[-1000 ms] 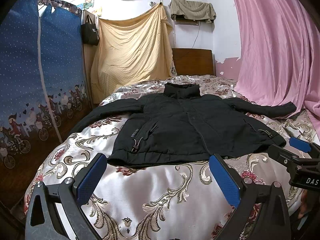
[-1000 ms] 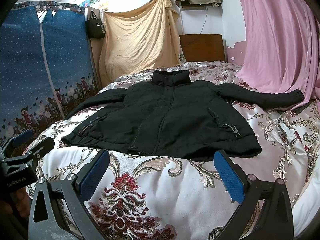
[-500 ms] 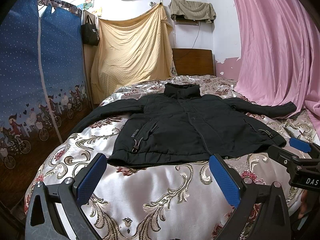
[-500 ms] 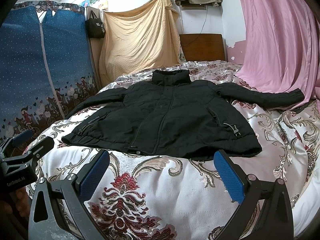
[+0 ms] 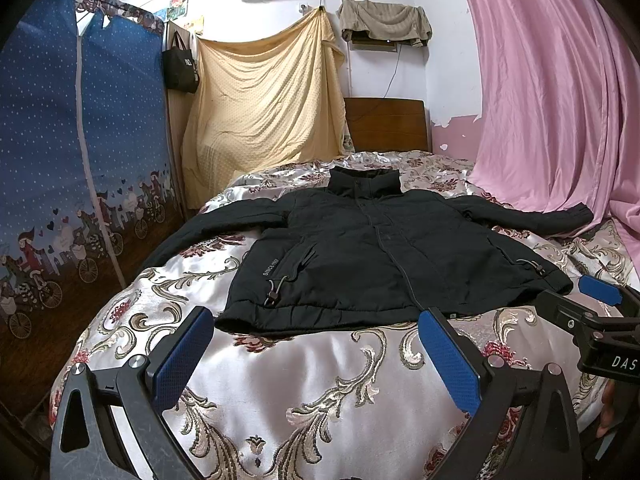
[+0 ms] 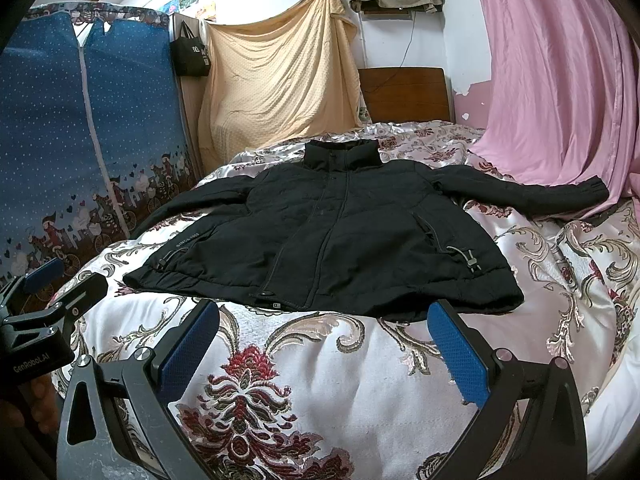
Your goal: Fold large clothes
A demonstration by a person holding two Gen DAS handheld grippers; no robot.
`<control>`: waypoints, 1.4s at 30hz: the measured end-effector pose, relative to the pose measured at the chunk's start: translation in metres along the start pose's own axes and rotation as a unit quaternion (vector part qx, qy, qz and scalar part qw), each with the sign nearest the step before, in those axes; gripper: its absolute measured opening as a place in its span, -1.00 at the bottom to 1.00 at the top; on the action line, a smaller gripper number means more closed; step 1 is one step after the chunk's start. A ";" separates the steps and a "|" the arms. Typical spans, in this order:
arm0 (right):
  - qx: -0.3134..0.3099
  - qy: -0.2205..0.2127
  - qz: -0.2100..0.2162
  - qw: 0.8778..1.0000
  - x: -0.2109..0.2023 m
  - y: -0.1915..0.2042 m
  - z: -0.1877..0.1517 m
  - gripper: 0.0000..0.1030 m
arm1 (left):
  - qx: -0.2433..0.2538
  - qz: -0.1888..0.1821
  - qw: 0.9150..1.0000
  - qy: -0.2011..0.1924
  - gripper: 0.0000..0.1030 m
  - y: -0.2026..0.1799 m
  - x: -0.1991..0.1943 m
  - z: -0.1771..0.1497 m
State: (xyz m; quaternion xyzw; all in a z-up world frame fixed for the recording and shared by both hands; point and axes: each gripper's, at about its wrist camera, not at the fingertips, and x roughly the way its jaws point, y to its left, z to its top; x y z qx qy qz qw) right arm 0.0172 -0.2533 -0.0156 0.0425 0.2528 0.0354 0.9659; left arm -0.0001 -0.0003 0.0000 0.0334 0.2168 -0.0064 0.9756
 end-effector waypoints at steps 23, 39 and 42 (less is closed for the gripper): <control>0.000 0.002 0.000 1.000 0.004 0.000 -0.006 0.98 | 0.001 0.001 1.000 -0.001 1.00 0.000 0.000 0.000; 0.004 0.026 -0.004 1.000 0.010 0.001 -0.013 0.98 | 0.007 0.015 0.999 0.033 1.00 0.005 0.014 0.005; 0.007 0.042 -0.008 0.999 0.014 -0.002 -0.008 0.98 | 0.019 0.025 0.998 0.045 1.00 0.004 0.021 0.007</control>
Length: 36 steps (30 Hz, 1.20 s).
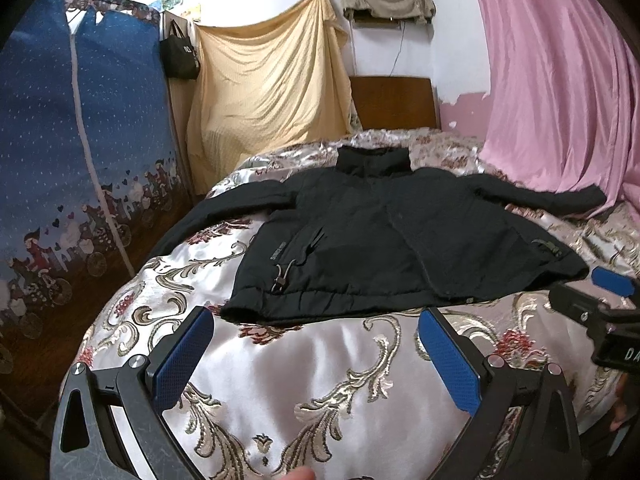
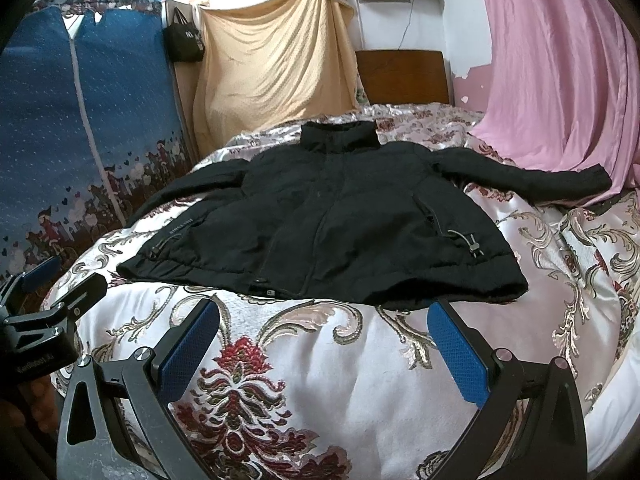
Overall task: Fold large clothes
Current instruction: 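Move the right gripper to the jacket sleeve cuff and grasp it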
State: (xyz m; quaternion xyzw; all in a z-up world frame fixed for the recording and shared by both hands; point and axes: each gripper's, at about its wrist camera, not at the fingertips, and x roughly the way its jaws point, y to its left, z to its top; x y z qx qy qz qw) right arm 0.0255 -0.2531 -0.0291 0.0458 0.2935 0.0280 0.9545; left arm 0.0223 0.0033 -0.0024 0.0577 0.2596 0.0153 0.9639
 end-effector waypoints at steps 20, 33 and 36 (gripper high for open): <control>-0.008 0.056 -0.050 0.997 0.058 -0.053 0.052 0.98 | 0.098 0.014 0.992 0.072 1.00 -0.063 0.070 0.058; 0.000 0.083 -0.115 0.990 0.104 -0.121 0.103 0.98 | 0.112 -0.042 0.986 0.115 1.00 -0.125 0.154 0.103; -0.001 0.081 -0.137 0.987 0.114 -0.138 0.112 0.98 | 0.110 -0.054 0.984 0.127 1.00 -0.142 0.179 0.112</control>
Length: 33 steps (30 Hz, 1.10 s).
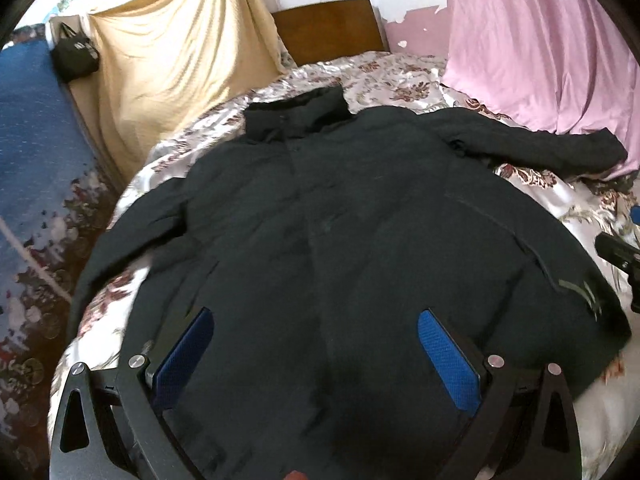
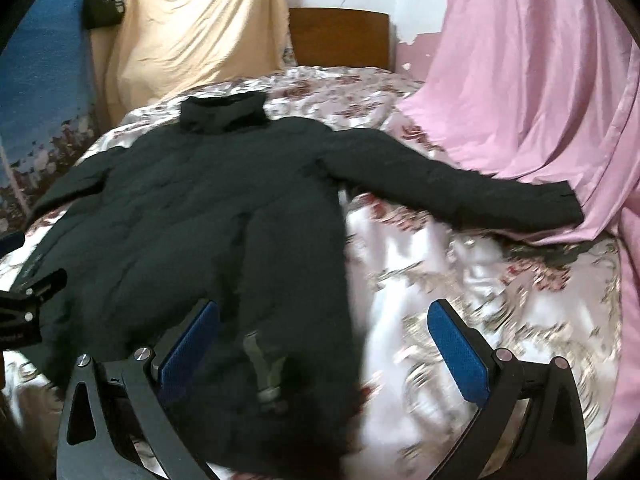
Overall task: Fold large clothes
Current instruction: 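Move the right gripper to the jacket sleeve cuff and grasp it, then lift the sleeve with the right gripper and fold it across the jacket body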
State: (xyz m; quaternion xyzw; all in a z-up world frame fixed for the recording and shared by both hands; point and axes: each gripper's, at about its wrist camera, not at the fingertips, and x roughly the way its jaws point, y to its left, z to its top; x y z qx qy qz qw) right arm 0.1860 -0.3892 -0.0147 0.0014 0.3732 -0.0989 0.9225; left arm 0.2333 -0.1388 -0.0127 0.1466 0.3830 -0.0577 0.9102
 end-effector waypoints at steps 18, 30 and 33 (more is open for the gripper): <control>0.061 -0.018 -0.050 0.997 0.090 -0.131 0.070 0.98 | 0.024 -0.060 0.998 0.006 1.00 -0.089 0.127 0.116; 0.312 -0.076 -0.090 0.943 0.106 -0.265 0.057 0.98 | 0.001 -0.049 0.999 0.021 1.00 -0.135 0.197 0.169; 0.340 -0.072 -0.065 0.936 0.113 -0.269 0.046 0.98 | 0.002 -0.048 0.999 0.019 1.00 -0.142 0.208 0.181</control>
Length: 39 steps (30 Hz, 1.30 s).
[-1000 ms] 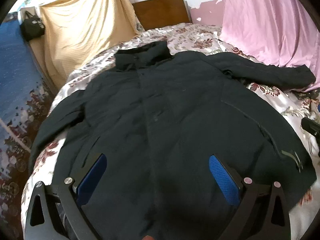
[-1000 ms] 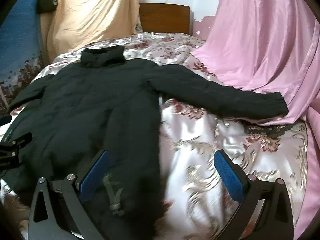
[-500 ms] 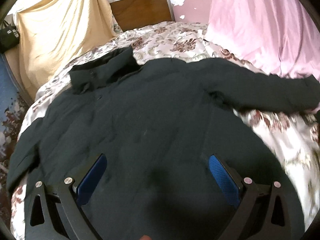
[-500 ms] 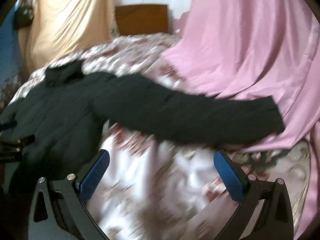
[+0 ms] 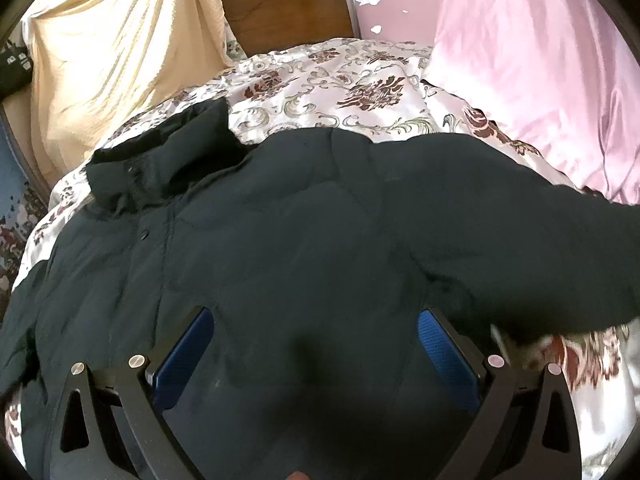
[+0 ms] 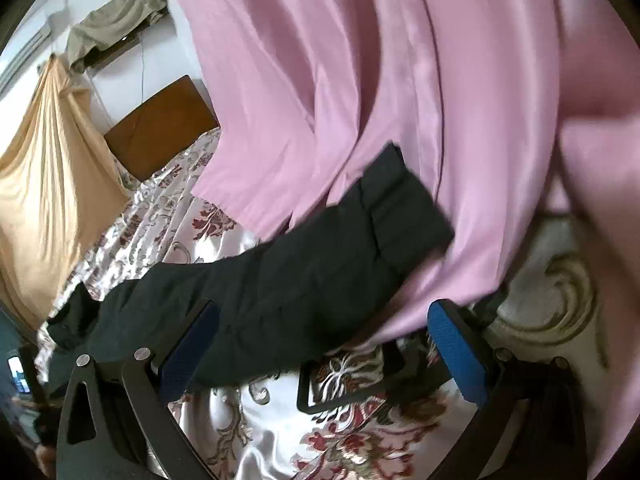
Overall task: Fold large clothes
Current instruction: 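Lift the sleeve with the right gripper and fold it across the jacket body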
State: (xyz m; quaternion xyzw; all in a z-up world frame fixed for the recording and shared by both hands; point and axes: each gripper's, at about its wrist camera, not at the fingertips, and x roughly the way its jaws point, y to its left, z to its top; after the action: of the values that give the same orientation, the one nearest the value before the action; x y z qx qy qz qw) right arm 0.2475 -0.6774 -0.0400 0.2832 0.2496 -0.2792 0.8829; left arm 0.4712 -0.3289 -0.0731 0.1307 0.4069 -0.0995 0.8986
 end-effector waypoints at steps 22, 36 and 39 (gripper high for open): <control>0.104 -0.032 0.025 0.994 0.035 -0.012 -0.025 0.53 | -0.072 -0.083 0.992 0.062 1.00 0.005 0.079 -0.006; -0.043 -0.110 0.039 0.992 -0.035 0.064 -0.006 -0.87 | -0.203 -0.183 0.959 0.073 1.00 0.093 0.046 -0.024; -0.109 -0.137 0.072 0.982 -0.068 0.111 -0.009 -0.87 | -0.204 -0.178 0.959 0.079 1.00 0.121 0.028 -0.034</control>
State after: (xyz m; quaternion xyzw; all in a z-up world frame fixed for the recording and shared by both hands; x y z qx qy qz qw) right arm 0.2665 -0.5720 0.0344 0.1614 0.1341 -0.2220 0.9522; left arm 0.4998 -0.2061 -0.0972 -0.1223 0.5046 -0.1622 0.8391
